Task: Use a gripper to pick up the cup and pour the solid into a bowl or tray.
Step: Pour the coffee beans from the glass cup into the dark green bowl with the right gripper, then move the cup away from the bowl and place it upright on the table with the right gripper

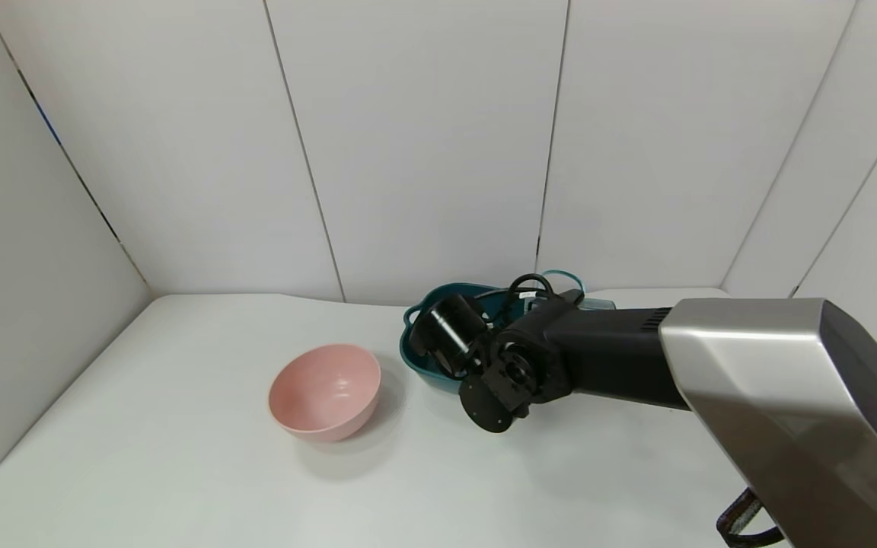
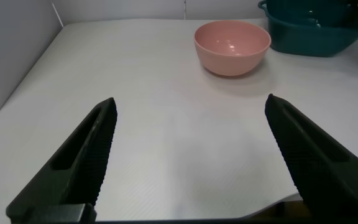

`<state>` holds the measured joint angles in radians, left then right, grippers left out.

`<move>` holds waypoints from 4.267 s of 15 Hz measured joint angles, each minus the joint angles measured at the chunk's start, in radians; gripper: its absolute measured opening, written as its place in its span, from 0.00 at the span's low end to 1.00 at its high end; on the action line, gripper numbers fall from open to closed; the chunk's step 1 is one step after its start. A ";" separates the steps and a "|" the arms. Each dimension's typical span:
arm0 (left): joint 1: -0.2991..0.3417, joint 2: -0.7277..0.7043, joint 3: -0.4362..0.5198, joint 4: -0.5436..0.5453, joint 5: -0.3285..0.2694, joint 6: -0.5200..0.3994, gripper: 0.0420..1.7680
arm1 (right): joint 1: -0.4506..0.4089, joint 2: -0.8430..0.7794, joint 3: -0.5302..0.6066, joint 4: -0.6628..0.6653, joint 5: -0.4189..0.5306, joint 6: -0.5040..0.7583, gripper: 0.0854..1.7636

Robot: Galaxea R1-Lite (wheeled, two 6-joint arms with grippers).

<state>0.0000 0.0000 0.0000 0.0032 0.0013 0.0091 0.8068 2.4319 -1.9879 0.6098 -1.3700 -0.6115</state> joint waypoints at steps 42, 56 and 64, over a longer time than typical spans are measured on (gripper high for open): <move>0.000 0.000 0.000 0.000 0.000 0.000 0.97 | -0.046 -0.038 -0.002 -0.070 0.117 0.022 0.74; 0.000 0.000 0.000 0.000 0.000 0.000 0.97 | -0.201 -0.262 0.106 -0.049 0.650 0.450 0.74; 0.000 0.000 0.000 0.000 0.000 0.000 0.97 | -0.323 -0.431 0.273 -0.120 0.879 0.707 0.74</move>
<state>0.0000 0.0000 0.0000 0.0028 0.0013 0.0091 0.4843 2.0009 -1.7145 0.4900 -0.4906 0.0951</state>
